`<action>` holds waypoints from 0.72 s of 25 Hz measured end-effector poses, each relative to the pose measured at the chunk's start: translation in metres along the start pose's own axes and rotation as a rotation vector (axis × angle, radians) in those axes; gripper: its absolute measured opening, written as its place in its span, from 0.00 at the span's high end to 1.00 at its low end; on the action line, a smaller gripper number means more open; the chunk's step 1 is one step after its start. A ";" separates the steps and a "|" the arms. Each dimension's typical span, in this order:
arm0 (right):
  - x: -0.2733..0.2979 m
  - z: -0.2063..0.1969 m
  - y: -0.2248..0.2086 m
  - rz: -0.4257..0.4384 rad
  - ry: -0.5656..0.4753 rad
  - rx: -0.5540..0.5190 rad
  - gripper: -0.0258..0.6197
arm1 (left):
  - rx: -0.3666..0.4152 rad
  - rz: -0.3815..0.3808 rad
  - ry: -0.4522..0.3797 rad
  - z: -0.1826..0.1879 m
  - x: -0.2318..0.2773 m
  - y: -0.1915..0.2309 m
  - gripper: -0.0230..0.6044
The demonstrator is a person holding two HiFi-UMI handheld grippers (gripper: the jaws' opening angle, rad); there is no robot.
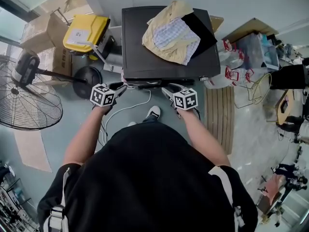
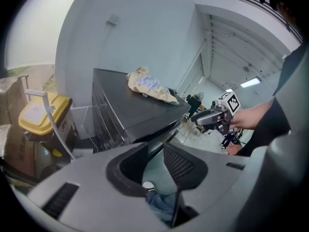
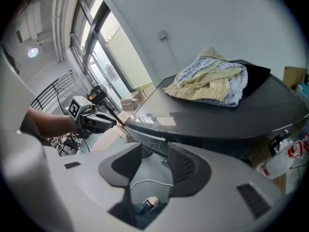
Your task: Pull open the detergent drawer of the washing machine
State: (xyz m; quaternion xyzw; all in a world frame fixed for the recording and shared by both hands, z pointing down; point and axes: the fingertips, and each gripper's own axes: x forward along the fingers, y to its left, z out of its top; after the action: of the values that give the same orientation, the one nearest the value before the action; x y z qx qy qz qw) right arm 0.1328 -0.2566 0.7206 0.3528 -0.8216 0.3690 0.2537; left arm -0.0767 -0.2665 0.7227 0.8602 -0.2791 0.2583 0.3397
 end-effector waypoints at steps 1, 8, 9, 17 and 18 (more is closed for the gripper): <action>0.002 -0.001 -0.002 0.002 0.005 0.000 0.70 | -0.003 0.004 0.006 -0.002 0.003 0.002 0.79; 0.019 -0.004 -0.011 0.019 0.042 -0.012 0.70 | -0.022 0.037 0.044 -0.011 0.024 0.017 0.78; 0.022 -0.004 -0.012 0.025 0.046 -0.014 0.70 | -0.023 0.040 0.048 -0.012 0.026 0.019 0.78; 0.039 -0.004 -0.016 0.042 0.068 -0.014 0.70 | -0.029 0.046 0.083 -0.019 0.041 0.025 0.77; 0.041 -0.004 -0.015 0.049 0.069 -0.014 0.70 | -0.031 0.047 0.084 -0.019 0.043 0.026 0.77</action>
State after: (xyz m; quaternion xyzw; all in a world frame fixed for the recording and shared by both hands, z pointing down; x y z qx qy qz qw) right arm 0.1193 -0.2767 0.7569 0.3178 -0.8233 0.3813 0.2753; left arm -0.0682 -0.2811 0.7735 0.8364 -0.2885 0.2978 0.3585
